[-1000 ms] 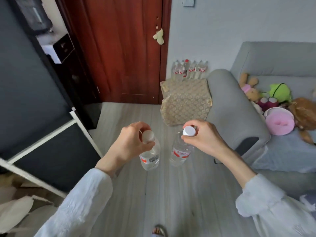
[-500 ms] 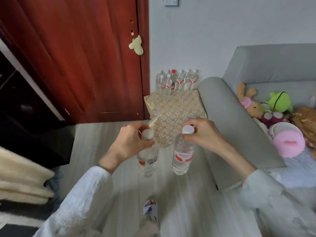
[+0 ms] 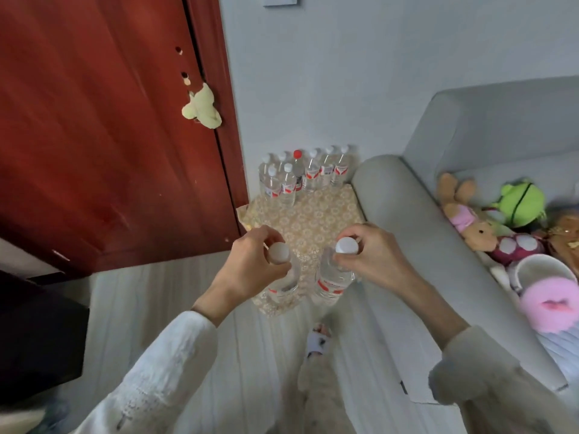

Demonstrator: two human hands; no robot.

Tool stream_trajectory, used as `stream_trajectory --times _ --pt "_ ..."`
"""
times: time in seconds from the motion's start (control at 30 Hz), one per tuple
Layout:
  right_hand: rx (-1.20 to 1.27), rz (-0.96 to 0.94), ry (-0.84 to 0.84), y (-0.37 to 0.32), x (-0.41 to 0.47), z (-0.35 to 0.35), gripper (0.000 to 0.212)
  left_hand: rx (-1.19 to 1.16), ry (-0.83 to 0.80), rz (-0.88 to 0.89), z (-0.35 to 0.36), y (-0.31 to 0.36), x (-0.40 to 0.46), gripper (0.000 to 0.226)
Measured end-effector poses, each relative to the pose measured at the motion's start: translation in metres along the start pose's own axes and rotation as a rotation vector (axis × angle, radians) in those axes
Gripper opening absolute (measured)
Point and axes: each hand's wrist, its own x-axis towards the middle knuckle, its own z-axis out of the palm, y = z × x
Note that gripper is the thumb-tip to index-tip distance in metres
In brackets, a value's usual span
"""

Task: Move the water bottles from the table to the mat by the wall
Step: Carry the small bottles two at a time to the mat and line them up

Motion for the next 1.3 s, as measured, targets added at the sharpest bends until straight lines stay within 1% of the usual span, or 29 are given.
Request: stream_trajectory --times 0.17,0.4,0.57,0.63,0.7,0.87,1.0,1.1,1.2,1.3 --pt "-0.008 0.035 -0.098 0.049 0.108 -0.004 0.018 0.007 -0.062 -0.086 0.027 -0.019 0.106 0.027" --pt "-0.055 0.028 -0.251 0.107 0.261 -0.005 0.021 0.050 -0.118 -0.245 0.074 -0.038 0.251 0.028" --pt "-0.061 0.072 -0.283 0.141 0.355 0.008 0.027 0.123 -0.101 -0.243 0.108 -0.058 0.346 0.034" --pt "-0.045 0.112 -0.297 0.158 0.389 0.020 0.035 0.157 -0.117 -0.253 0.122 -0.070 0.382 0.033" --pt "-0.057 0.129 -0.301 0.178 0.419 0.037 0.035 0.199 -0.153 -0.259 0.137 -0.085 0.414 0.034" --pt "-0.077 0.167 -0.369 0.218 0.463 0.078 0.029 0.309 -0.283 -0.222 0.171 -0.121 0.465 0.036" --pt "-0.068 0.187 -0.348 0.241 0.489 0.098 0.030 0.440 -0.337 -0.155 0.194 -0.138 0.499 0.033" --pt "-0.039 0.188 -0.329 0.252 0.501 0.109 0.035 0.521 -0.359 -0.119 0.204 -0.147 0.517 0.033" --pt "-0.023 0.150 -0.303 0.256 0.511 0.117 0.035 0.600 -0.377 -0.099 0.211 -0.156 0.531 0.033" --pt "-0.055 0.114 -0.312 0.255 0.522 0.120 0.039 0.676 -0.357 -0.078 0.216 -0.164 0.542 0.036"
